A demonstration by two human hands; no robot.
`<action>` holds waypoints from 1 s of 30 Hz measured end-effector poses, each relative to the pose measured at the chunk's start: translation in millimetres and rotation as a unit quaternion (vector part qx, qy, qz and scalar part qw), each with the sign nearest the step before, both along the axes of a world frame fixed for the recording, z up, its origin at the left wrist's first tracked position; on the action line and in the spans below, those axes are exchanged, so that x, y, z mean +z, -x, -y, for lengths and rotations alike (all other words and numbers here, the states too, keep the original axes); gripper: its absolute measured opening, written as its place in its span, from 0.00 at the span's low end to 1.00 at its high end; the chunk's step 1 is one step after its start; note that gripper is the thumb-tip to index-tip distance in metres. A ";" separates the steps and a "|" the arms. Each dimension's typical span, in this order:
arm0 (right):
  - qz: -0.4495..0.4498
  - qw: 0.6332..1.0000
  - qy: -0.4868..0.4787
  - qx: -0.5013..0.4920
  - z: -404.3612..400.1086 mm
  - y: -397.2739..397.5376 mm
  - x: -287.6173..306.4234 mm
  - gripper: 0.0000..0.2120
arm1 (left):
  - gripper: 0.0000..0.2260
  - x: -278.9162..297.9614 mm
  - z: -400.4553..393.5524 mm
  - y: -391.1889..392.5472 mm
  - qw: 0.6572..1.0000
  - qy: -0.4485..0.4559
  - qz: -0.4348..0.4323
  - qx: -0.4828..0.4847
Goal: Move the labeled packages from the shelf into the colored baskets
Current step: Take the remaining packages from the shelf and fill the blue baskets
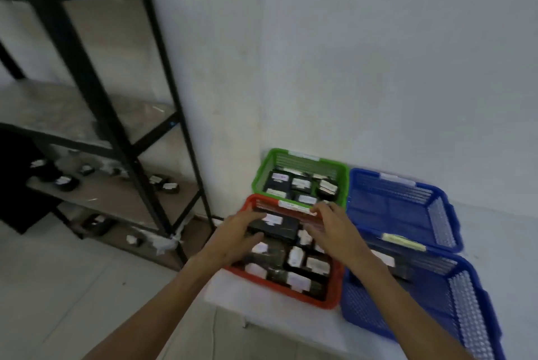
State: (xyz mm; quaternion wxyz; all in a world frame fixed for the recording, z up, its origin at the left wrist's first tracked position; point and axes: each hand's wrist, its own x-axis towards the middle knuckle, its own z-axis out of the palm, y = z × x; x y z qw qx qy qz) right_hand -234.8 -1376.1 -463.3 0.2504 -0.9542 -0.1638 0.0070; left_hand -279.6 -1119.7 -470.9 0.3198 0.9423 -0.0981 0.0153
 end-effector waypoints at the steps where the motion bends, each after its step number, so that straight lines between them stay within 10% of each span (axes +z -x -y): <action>1: 0.012 1.000 -0.008 0.022 -25.5 0.4 7.4 0.17 | 0.19 6.0 -25.7 7.2 1.000 0.003 0.000 0.016; 30: -0.173 0.959 -0.046 0.219 -814.7 -108.4 -70.3 0.21 | 0.09 -57.8 -755.2 -30.0 0.958 0.016 -0.133 0.255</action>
